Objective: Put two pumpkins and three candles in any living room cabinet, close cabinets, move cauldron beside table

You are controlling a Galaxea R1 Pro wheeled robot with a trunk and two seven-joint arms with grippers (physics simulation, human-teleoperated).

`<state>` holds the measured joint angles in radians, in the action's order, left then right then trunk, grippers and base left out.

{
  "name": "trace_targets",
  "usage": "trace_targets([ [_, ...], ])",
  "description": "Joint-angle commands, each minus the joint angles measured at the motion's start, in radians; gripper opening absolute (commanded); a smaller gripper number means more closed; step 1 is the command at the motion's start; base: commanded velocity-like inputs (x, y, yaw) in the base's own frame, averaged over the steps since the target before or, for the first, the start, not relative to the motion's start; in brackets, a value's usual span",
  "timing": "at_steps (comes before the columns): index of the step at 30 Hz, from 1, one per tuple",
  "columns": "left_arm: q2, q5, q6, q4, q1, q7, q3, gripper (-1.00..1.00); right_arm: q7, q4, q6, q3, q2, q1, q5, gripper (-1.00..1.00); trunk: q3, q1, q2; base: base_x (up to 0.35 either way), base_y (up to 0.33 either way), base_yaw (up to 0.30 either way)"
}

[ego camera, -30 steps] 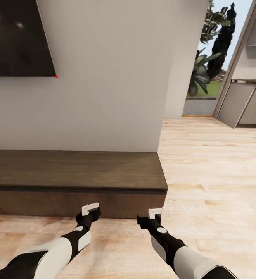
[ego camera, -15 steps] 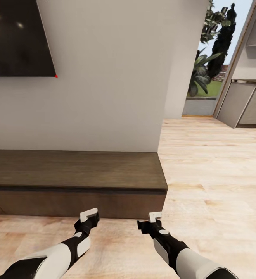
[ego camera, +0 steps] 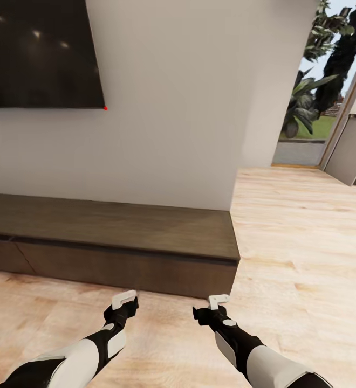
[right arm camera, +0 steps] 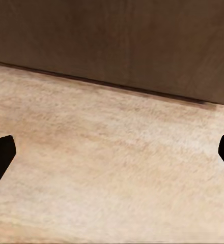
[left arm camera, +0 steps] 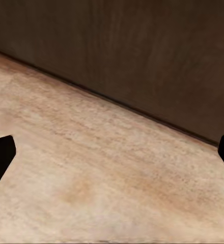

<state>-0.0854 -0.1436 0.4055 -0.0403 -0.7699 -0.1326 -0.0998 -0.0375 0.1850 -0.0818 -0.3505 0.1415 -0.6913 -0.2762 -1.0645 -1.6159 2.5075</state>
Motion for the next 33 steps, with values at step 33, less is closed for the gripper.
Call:
trace_targets([
  [33,-0.001,0.001,0.006,-0.004,0.003,-0.001,-0.008,1.00,-0.005,-0.003,-0.003,-0.102,0.000,0.000,-0.009,1.00,0.005,0.001,0.000,-0.124,-0.113,0.228],
])
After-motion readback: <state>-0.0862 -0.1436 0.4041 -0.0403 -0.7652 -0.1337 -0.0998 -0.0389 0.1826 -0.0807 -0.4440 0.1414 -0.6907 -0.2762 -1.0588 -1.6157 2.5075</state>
